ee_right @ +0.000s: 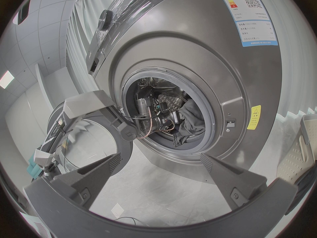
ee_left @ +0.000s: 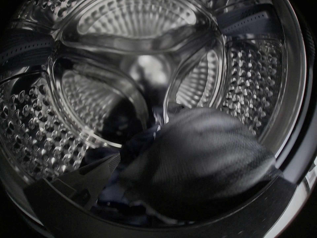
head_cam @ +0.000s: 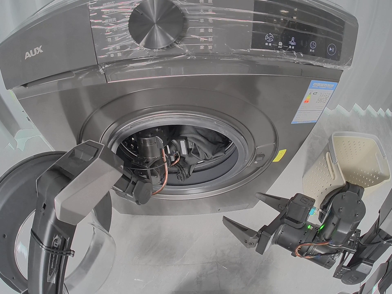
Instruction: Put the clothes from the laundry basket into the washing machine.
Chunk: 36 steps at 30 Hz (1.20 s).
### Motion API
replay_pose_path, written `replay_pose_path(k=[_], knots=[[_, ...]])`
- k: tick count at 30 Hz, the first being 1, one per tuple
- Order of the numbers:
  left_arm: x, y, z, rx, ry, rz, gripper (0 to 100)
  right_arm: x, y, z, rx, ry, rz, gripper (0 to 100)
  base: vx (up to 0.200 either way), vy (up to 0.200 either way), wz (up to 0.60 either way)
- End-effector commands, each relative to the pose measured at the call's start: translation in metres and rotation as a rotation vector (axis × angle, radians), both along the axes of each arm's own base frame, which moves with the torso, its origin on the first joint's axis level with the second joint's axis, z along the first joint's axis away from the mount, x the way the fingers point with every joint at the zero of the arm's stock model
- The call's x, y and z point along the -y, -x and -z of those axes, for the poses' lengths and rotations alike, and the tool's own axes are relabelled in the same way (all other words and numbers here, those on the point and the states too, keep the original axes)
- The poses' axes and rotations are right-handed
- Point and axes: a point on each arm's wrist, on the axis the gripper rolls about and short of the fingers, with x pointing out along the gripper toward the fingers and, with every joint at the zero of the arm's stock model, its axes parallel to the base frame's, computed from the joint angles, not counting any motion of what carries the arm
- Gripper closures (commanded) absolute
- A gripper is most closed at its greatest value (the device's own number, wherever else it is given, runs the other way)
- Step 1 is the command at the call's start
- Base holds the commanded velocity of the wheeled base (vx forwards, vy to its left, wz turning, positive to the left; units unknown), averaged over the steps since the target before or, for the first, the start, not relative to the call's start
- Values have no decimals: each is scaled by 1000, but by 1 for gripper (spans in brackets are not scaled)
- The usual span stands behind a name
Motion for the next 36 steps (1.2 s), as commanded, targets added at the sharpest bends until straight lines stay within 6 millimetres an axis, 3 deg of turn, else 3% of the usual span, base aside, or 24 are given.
replay_pose_path(k=[1,15,25,32,36], knots=[[-12,30,-21,-95,-46,20,0,0,0,-1,1,-2,-1,0,0,0,0],[6,73,10,-235,-128,202,0,1,0,-2,4,-5,1,0,0,0,0],[-1,108,-3,-252,-171,287,0,1,0,-2,4,-5,2,0,0,0,0],[4,99,-16,-167,-130,293,0,1,1,-2,4,-5,-1,0,0,0,0],[13,79,1,-146,-119,274,0,1,0,-2,3,-4,1,0,0,0,0]])
